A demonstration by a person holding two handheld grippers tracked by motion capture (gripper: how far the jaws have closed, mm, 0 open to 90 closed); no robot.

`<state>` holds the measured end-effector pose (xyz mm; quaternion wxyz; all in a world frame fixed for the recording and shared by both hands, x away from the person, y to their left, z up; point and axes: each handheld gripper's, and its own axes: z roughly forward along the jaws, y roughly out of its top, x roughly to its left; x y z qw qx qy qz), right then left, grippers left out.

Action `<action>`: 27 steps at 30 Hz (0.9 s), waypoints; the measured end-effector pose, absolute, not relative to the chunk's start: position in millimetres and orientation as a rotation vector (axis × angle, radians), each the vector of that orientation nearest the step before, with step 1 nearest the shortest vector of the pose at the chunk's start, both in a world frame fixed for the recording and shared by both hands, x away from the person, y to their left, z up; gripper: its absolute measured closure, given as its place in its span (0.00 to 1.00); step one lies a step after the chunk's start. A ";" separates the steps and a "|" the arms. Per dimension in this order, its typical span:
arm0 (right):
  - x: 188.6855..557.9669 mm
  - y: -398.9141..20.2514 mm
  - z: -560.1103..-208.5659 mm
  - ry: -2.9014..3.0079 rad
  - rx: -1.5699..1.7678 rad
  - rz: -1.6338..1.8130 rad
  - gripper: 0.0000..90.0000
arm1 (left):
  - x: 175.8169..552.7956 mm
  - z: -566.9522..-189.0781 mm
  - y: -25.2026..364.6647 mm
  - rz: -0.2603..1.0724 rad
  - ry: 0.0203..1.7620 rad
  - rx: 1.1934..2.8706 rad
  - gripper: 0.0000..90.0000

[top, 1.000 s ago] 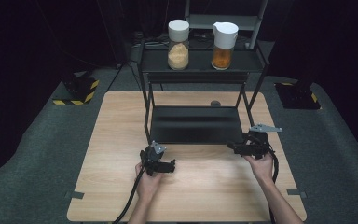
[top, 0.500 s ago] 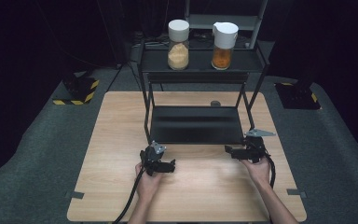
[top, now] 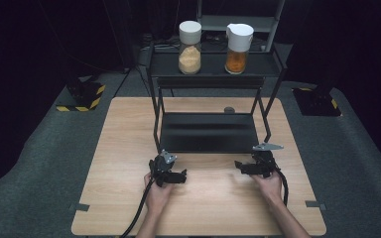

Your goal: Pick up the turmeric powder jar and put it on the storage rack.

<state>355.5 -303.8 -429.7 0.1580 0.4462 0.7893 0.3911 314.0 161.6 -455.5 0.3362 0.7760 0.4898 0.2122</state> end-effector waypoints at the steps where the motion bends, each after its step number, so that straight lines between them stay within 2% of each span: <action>1: 355.3 -303.6 -431.8 2.256 1.282 1.120 0.14 | 313.9 -455.4 161.6 0.553 1.277 2.024 0.05; 21: 347.6 -294.1 -449.9 2.274 1.236 1.042 0.14 | 313.8 -455.4 161.3 0.555 1.278 2.023 0.05; 27: 342.8 -285.2 -451.9 2.279 1.174 0.992 0.11 | 314.4 -455.4 161.9 0.553 1.276 2.024 0.05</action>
